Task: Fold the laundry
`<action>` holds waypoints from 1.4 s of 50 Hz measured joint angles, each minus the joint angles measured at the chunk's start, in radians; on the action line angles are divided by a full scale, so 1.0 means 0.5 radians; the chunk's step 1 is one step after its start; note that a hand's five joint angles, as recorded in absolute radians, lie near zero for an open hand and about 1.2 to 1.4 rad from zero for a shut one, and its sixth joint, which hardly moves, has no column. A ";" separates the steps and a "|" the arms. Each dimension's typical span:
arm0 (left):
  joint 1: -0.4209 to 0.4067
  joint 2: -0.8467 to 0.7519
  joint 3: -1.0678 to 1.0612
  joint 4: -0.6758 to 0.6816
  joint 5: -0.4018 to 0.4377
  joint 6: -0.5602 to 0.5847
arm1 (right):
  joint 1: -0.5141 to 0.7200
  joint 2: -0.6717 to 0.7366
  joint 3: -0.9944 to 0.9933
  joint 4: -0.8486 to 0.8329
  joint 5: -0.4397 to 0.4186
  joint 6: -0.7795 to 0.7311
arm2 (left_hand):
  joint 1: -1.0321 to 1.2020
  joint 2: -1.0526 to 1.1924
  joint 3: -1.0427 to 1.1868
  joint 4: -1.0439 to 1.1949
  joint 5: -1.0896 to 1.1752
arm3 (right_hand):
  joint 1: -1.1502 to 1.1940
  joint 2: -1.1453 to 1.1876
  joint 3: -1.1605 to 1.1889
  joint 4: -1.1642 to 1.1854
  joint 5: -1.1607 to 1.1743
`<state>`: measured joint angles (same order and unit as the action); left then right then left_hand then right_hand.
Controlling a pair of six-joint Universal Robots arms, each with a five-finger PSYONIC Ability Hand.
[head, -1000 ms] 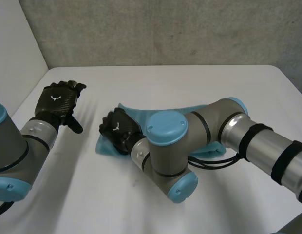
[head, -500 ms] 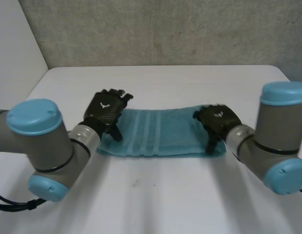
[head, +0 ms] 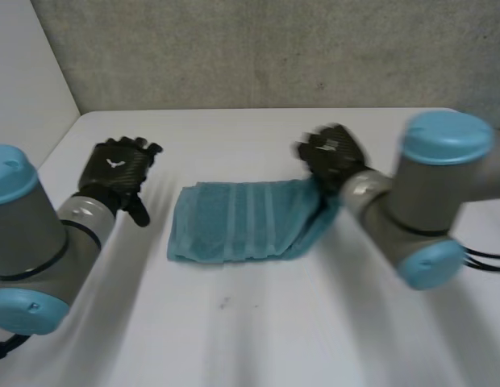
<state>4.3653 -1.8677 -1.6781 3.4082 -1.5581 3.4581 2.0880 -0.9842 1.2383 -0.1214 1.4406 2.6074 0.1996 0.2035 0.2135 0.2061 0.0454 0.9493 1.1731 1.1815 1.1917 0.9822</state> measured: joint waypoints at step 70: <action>0.031 0.365 0.903 -1.023 0.095 -0.606 | -0.314 -0.622 -0.332 0.616 0.427 0.867 | 0.000 0.000 0.000 0.000 -0.001 | -1.517 -1.914 -1.942 -1.925 -1.856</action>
<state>4.3809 -1.6850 -1.2267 2.8965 -1.5106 3.1550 1.9312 -1.2955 1.0721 0.1866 1.6543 3.0409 0.1996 0.2037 0.2134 0.2061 0.0451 0.1908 0.2160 0.2106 0.2293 0.0542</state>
